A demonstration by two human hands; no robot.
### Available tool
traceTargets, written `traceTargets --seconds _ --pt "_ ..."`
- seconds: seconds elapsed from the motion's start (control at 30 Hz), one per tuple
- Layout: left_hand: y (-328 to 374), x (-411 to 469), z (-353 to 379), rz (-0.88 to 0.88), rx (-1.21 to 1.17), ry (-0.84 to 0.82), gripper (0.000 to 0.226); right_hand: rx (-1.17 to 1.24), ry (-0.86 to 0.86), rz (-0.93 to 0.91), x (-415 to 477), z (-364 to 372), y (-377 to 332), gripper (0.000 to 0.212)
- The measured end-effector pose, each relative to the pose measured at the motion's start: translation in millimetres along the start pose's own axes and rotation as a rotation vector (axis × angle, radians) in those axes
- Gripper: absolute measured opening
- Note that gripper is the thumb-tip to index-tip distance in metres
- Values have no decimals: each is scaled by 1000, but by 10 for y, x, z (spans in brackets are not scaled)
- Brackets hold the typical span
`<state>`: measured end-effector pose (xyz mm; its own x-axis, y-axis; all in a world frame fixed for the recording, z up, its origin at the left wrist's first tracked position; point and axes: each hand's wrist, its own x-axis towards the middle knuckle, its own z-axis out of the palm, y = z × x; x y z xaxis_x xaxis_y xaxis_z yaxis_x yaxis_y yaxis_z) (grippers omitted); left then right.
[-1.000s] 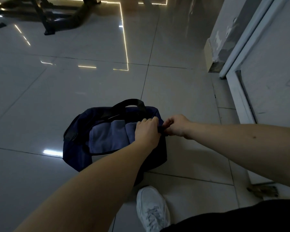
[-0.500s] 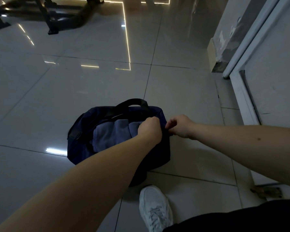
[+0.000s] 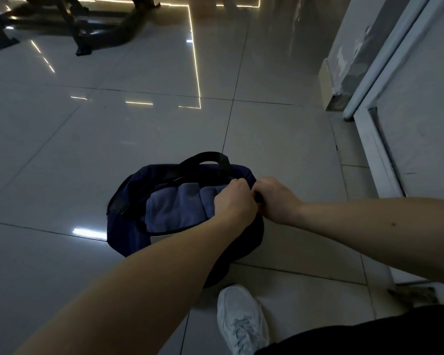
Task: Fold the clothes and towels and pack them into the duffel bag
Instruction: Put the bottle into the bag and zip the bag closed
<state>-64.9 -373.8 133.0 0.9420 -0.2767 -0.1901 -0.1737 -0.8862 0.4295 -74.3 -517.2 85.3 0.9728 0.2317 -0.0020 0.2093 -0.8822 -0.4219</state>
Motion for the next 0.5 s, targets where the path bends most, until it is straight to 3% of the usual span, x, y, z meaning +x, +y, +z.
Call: traceTargets --seconds 0.5 --pt "-347 -155 -128 -67 -57 84 14 -24 -100 272 -26 -34 164 16"
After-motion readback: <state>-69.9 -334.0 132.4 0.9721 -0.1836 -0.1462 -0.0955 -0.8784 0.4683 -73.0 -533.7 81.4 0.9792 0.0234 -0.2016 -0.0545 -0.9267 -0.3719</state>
